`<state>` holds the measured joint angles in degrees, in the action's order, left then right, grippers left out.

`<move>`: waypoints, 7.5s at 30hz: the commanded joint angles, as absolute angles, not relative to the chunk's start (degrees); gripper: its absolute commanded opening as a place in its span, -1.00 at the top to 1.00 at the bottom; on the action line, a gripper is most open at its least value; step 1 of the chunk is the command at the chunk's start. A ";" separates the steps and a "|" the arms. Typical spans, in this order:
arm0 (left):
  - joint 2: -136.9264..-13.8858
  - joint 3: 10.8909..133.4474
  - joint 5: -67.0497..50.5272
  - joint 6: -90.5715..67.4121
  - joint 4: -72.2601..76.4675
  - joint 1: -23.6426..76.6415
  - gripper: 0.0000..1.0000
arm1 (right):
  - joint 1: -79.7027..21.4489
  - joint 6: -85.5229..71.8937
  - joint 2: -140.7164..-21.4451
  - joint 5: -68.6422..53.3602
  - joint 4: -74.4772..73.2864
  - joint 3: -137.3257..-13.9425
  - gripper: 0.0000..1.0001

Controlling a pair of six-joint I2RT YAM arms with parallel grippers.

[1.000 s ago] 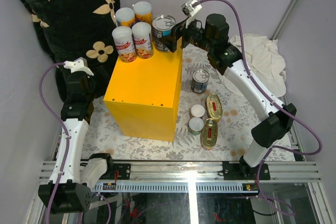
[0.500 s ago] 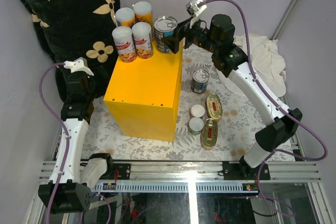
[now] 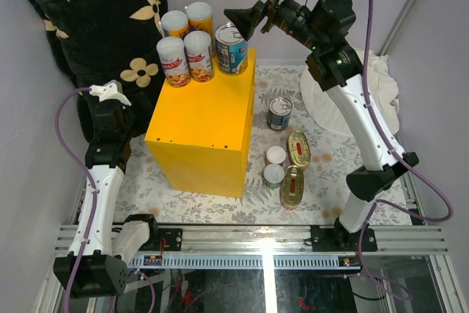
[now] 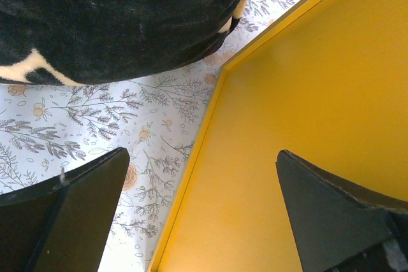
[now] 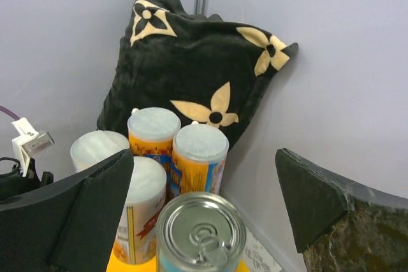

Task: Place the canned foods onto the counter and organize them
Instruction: Place the canned food on the counter, then pick up the canned food from the center of the board, then place the canned food on the counter.

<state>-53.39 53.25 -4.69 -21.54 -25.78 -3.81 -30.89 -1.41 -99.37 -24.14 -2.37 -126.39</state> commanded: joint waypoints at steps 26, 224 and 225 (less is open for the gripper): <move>-53.26 53.09 -6.58 -20.14 -24.61 -3.42 -0.99 | -29.97 -8.19 -121.00 -38.69 5.39 -146.69 -0.95; -52.74 52.53 -8.32 -20.41 -24.34 -1.91 -0.99 | -40.34 -8.33 -75.23 -15.43 4.31 -82.80 -1.00; -52.81 52.53 -8.35 -20.42 -24.35 -1.89 -0.99 | -40.34 -8.18 -75.09 -15.17 4.37 -82.38 -1.00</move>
